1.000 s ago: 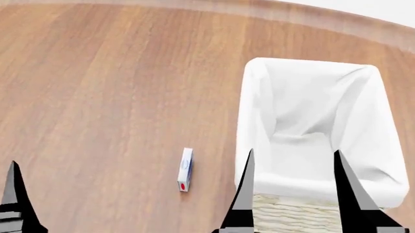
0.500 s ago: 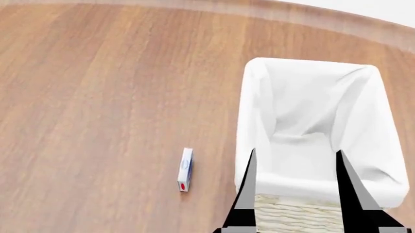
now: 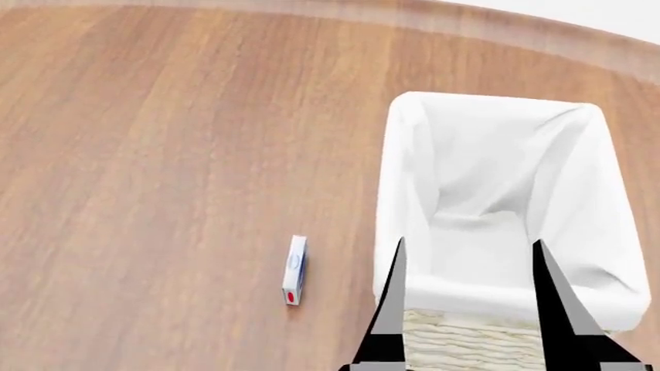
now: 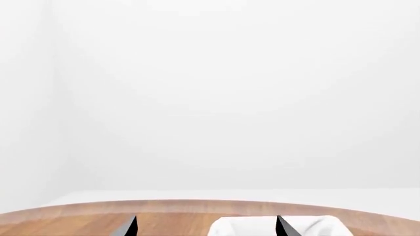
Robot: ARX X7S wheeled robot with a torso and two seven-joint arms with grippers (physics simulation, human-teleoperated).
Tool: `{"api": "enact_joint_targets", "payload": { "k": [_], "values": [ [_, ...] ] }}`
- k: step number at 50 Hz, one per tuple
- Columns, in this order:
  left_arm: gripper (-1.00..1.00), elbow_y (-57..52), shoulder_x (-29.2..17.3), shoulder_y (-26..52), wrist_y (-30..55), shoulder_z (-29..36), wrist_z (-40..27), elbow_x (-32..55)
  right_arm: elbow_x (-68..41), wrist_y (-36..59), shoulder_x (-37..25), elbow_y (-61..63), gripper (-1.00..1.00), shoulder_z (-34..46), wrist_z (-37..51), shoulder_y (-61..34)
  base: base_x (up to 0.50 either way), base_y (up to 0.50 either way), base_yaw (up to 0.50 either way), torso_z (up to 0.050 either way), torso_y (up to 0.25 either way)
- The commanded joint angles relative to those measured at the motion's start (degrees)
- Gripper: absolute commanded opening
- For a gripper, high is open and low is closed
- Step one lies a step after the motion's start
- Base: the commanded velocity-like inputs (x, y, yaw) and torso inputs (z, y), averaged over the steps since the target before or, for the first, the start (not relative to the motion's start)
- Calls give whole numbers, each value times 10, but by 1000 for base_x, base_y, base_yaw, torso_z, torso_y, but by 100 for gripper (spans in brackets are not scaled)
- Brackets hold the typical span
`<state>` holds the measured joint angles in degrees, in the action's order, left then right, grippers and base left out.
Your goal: Pick up the ketchup, and put it in the basket.
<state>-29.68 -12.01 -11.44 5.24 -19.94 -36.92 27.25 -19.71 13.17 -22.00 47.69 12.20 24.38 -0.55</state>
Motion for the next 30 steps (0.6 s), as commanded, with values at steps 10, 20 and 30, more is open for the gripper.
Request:
{"api": "enact_joint_targets", "payload": {
  "k": [10, 20, 30],
  "values": [
    [100, 22, 24, -1, -7, -38, -28, -10, 7, -4, 7, -9, 100, -12, -11, -3, 0, 0, 0, 0, 0],
    [100, 25, 26, 4, 22, -48, -52, 23, 3, -1, 3, -5, 100, -14, -7, -4, 0, 0, 0, 0, 0],
    [100, 37, 30, 16, 61, -62, -72, 90, -1, -1, 1, -4, 100, -14, -5, -5, 0, 0, 0, 0, 0]
  ]
}}
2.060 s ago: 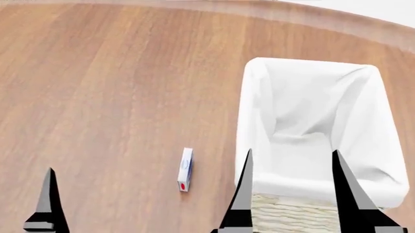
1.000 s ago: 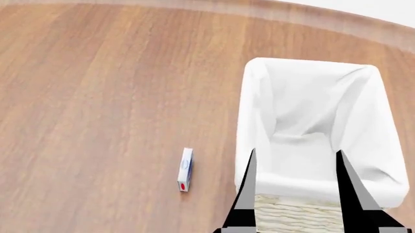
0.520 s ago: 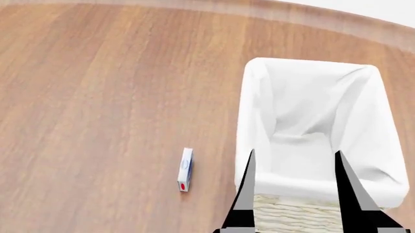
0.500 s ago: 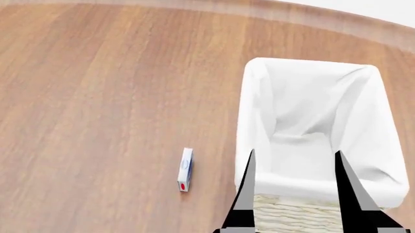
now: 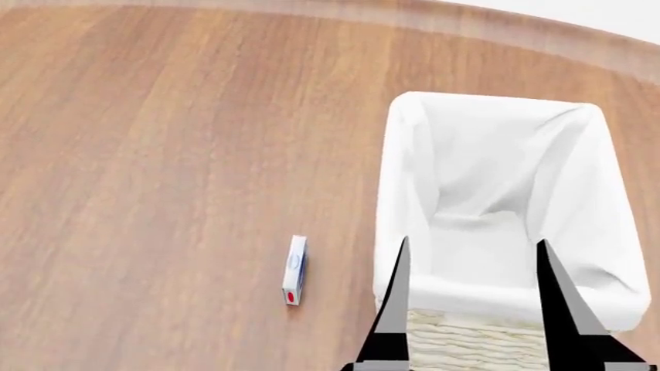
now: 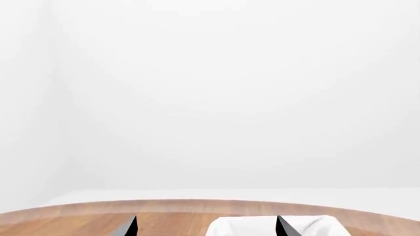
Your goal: Pick up the ketchup, and put it in the basket.
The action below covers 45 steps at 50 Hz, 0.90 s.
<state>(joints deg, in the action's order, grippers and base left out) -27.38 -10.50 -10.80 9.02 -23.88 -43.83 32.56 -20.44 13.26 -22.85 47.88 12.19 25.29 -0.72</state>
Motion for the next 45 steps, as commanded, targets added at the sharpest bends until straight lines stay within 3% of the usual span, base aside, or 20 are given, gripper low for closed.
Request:
{"api": "enact_joint_targets", "payload": {
  "k": [1, 16, 45],
  "values": [
    [100, 13, 15, 10, 24, -23, -5, 36, 6, -1, 9, -5, 100, -14, -13, -4, 0, 0, 0, 0, 0],
    [100, -20, 5, 5, 38, -29, -41, 34, 7, -5, 7, -9, 100, -10, -10, -4, 0, 0, 0, 0, 0],
    [100, 27, 8, -4, -4, -38, -33, 20, 9, -13, 4, -15, 100, -3, -8, -3, 0, 0, 0, 0, 0]
  ]
}}
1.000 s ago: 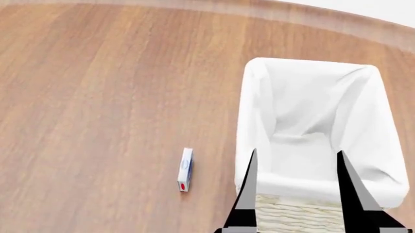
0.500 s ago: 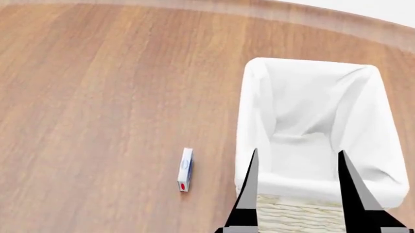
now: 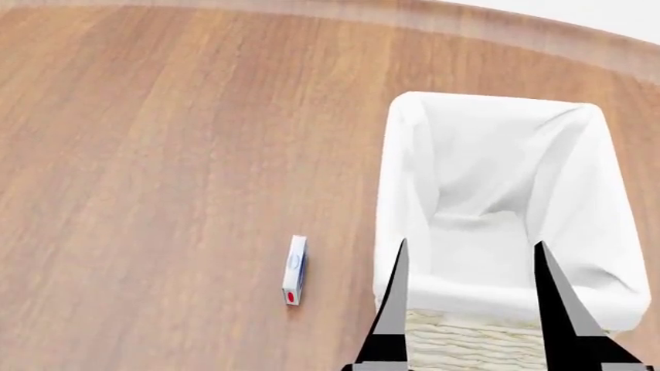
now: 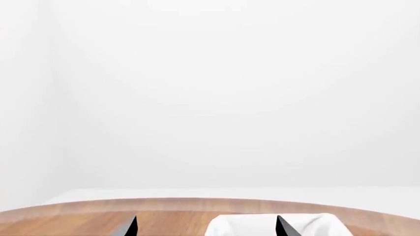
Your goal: Pick up the ketchup, and put it in the basket.
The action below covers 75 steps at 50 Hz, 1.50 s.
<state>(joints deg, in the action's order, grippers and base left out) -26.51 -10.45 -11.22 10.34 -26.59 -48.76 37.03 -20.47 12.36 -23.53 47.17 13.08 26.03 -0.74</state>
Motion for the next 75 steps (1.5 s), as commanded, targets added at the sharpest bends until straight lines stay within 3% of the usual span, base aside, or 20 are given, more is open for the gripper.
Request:
{"api": "enact_joint_targets", "payload": {
  "k": [1, 75],
  "values": [
    [100, 18, 7, 0, -17, -12, 15, -24, 9, -4, 11, -8, 100, -12, -15, -3, 0, 0, 0, 0, 0],
    [100, 230, -21, 76, -75, 1, 30, -77, 4, -13, 2, -13, 100, -2, -4, -5, 0, 0, 0, 0, 0]
  ]
}}
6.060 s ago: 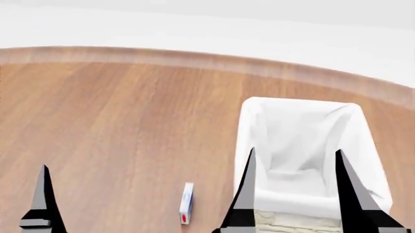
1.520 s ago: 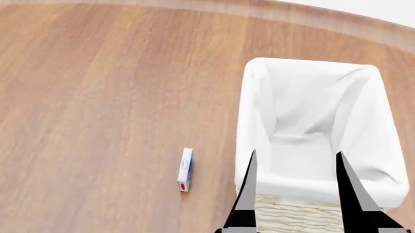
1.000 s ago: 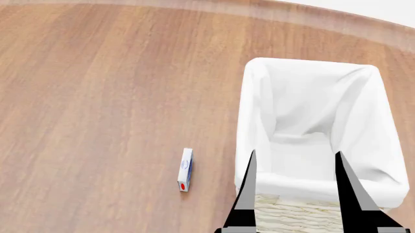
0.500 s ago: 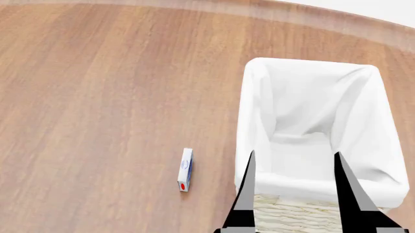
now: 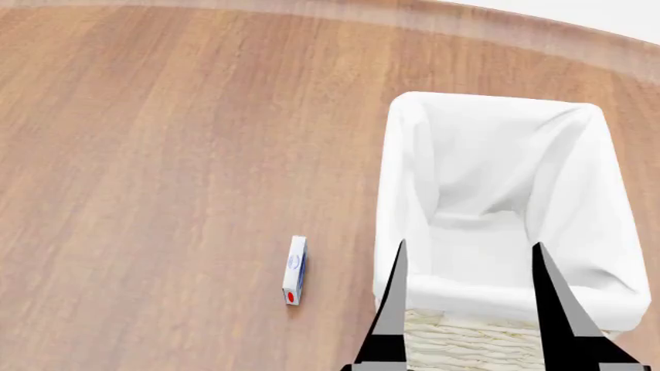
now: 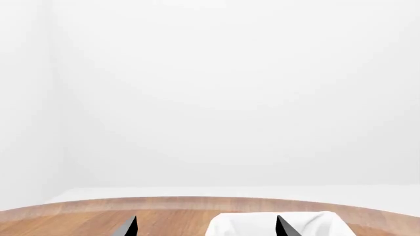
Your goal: Pick up the ketchup, and put it in the basket.
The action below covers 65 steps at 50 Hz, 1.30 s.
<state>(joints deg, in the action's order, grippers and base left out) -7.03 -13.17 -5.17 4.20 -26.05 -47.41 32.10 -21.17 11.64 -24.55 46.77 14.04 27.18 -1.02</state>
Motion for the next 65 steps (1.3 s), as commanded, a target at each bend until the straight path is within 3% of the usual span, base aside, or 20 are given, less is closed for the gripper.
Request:
{"api": "enact_joint_targets", "payload": {
  "k": [1, 65],
  "values": [
    [100, 38, 6, 16, -16, -5, 18, -28, 12, -6, 12, -10, 100, -11, -15, -3, 0, 0, 0, 0, 0],
    [100, 169, -19, 71, -51, -13, 29, -39, 8, -12, 4, -16, 100, -1, -8, -5, 0, 0, 0, 0, 0]
  ]
}}
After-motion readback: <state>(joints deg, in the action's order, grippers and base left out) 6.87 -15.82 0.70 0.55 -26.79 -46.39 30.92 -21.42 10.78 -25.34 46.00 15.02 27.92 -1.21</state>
